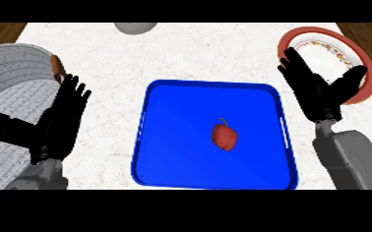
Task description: Pick the bell pepper from the tray and place it in the plate
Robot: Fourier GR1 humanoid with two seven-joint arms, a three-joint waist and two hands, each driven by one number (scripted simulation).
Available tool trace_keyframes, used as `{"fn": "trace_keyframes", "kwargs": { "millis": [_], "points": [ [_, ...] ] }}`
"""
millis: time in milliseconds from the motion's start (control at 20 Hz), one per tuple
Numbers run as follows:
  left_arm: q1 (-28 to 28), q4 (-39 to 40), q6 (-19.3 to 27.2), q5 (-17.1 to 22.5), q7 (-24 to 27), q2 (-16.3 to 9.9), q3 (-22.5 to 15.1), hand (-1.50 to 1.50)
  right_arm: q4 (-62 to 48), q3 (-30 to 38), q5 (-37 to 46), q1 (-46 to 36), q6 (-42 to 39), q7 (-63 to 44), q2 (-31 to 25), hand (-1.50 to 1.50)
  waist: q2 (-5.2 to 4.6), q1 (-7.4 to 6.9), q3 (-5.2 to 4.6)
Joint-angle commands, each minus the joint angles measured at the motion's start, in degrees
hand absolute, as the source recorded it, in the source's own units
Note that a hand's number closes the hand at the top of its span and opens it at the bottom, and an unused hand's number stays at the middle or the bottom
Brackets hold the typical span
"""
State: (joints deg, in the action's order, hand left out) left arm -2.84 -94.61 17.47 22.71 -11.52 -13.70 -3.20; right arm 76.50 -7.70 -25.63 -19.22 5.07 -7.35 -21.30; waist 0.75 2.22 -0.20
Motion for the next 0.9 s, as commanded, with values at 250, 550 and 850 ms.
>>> {"fn": "trace_keyframes", "kwargs": {
  "millis": [250, 550, 850],
  "points": [
    [5.7, 6.3, -2.0, -7.4, -4.2, -4.5, -6.7, 0.0, 14.7, 3.2, 19.8, -8.4, 16.2, 1.5, -13.2, 1.5, 0.46, 1.44, -0.42],
    [8.5, 5.6, -4.0, -5.7, -3.2, -3.1, -7.9, 0.0, 18.3, 1.6, 38.6, 5.6, 37.5, -1.8, -13.3, -1.5, 0.7, 2.86, -0.09],
    [6.3, 11.2, -6.0, -6.6, 1.6, -0.5, -8.8, 0.0, 38.6, -6.2, 54.3, 20.3, 41.5, -13.8, -12.9, -1.5, -0.13, 1.0, -0.07]
  ]
}}
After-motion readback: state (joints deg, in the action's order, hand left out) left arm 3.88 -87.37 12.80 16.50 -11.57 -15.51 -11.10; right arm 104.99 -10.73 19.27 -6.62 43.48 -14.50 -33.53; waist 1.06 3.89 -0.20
